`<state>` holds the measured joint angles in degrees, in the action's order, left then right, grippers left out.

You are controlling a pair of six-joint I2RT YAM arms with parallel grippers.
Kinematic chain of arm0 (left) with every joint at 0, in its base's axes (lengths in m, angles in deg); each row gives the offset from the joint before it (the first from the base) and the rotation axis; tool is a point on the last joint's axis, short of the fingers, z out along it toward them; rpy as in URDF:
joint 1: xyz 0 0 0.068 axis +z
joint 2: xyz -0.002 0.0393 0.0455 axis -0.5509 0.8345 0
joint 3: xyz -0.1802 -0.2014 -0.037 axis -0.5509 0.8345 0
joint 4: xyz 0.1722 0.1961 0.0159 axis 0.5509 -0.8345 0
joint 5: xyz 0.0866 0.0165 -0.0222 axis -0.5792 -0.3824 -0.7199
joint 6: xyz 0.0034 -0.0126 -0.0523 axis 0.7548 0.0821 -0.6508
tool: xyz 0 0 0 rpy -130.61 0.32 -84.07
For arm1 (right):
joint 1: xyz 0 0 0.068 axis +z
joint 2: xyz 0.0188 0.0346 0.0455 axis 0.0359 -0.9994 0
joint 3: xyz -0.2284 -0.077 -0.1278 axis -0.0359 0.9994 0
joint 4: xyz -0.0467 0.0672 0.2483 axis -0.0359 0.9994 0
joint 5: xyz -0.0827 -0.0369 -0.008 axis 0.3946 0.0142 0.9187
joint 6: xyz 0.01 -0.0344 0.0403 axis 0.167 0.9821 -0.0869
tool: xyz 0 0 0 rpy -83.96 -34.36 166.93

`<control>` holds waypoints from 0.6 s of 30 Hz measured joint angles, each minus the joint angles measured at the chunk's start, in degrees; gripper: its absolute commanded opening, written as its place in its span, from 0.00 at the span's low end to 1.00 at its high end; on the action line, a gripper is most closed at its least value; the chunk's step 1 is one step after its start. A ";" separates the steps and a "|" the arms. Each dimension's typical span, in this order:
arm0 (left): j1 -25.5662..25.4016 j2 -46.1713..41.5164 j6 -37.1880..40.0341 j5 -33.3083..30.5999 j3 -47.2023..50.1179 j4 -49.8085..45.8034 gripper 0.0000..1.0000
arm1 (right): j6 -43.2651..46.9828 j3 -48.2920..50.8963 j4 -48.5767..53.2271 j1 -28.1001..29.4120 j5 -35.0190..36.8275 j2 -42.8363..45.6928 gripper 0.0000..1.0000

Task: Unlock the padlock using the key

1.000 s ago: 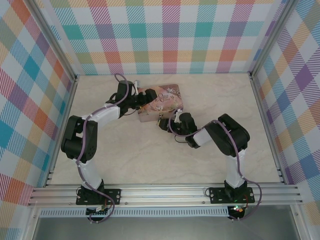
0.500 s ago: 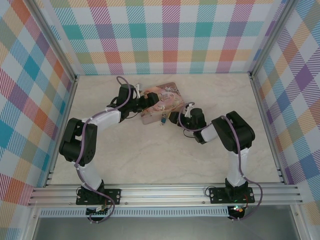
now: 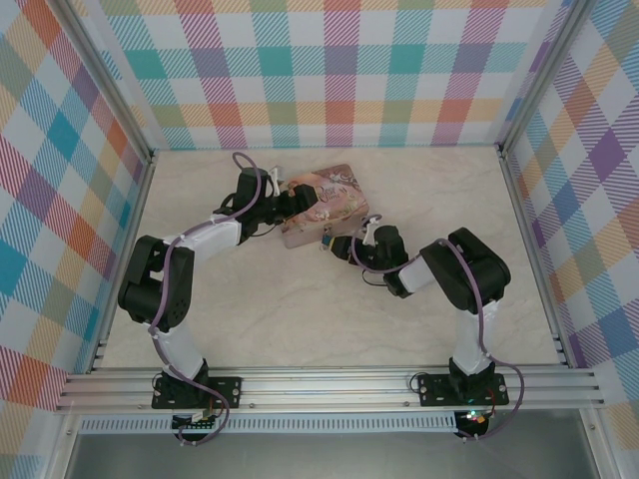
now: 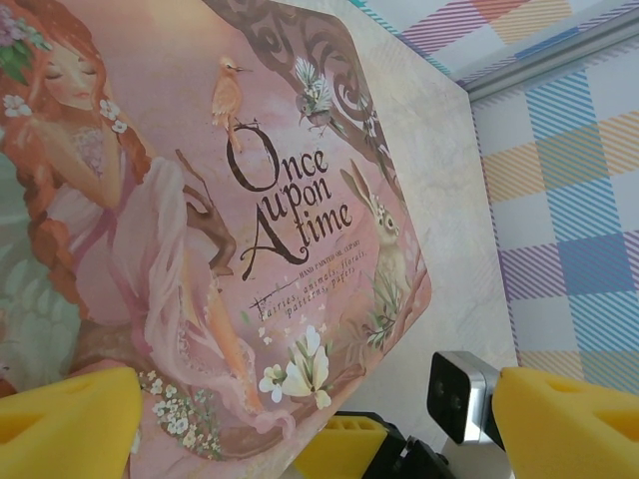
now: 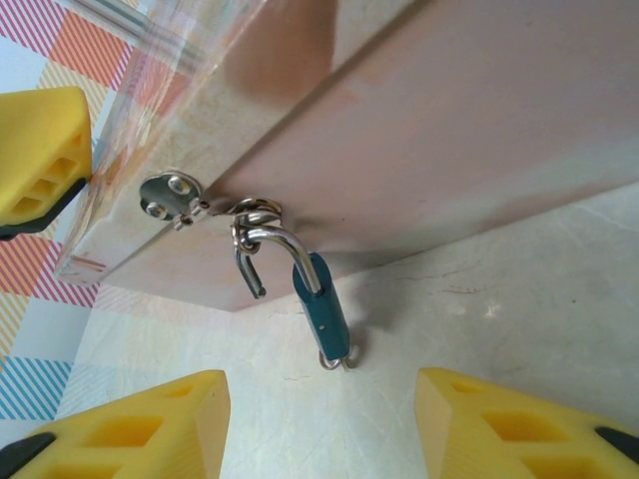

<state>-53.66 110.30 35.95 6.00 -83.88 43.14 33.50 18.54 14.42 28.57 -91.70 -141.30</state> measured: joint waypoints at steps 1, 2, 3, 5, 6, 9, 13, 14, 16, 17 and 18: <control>0.00 0.00 0.00 0.00 0.00 0.00 0.91 | -0.11 -0.39 0.15 0.00 -0.04 -0.31 0.49; 0.00 0.00 0.00 0.00 0.00 -0.02 0.91 | -0.20 -0.72 0.28 0.00 -0.20 -0.50 0.49; 0.00 0.00 -0.02 0.00 0.00 -0.02 0.91 | -0.31 -0.96 0.42 0.00 -0.24 -0.63 0.49; 0.00 0.00 -0.02 0.00 0.00 -0.02 0.91 | -0.48 -1.44 0.55 0.09 -0.42 -1.01 0.47; 0.00 0.00 -0.02 0.00 0.00 -0.04 0.91 | -0.55 -1.81 0.55 0.17 -0.44 -1.31 0.47; 0.00 0.00 -0.02 0.00 0.00 -0.04 0.91 | -0.94 -2.89 0.50 0.37 -0.63 -2.25 0.44; 0.00 0.00 -0.02 0.00 0.00 -0.04 0.91 | -1.16 -4.24 0.81 0.70 -0.63 -3.26 0.41; 0.00 0.00 -0.02 0.00 0.00 -0.04 0.91 | -1.14 -4.61 1.20 0.76 -0.61 -3.37 0.41; 0.00 0.00 -0.02 0.00 0.00 -0.07 0.91 | -1.16 -5.25 2.03 0.96 -0.33 -3.58 0.40; 0.00 0.00 -0.02 0.00 0.00 -0.07 0.91 | -1.16 -5.55 2.16 1.07 -0.15 -3.78 0.39; 0.00 0.00 -0.02 0.00 0.00 -0.07 0.91 | -1.16 -5.77 2.23 1.16 -0.09 -3.96 0.38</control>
<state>-53.66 110.30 35.93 6.00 -83.88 43.08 32.35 12.77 16.65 29.73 -91.79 -145.25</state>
